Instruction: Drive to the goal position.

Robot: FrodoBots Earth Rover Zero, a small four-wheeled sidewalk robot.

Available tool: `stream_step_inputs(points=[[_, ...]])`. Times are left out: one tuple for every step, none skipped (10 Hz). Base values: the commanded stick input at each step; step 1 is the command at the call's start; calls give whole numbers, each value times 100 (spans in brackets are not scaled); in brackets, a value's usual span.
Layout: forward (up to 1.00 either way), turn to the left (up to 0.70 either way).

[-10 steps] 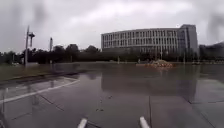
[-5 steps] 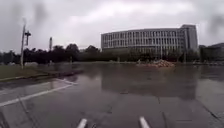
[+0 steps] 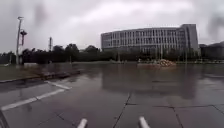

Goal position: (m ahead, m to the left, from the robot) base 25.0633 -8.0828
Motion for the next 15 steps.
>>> stream_step_inputs(points=[[94, 0], [94, 0], [95, 0], [94, 0], [95, 0], [94, 0], [95, 0], [95, 0], [94, 0], [93, 0], [94, 0], [94, 0], [93, 0], [93, 0], [94, 0]])
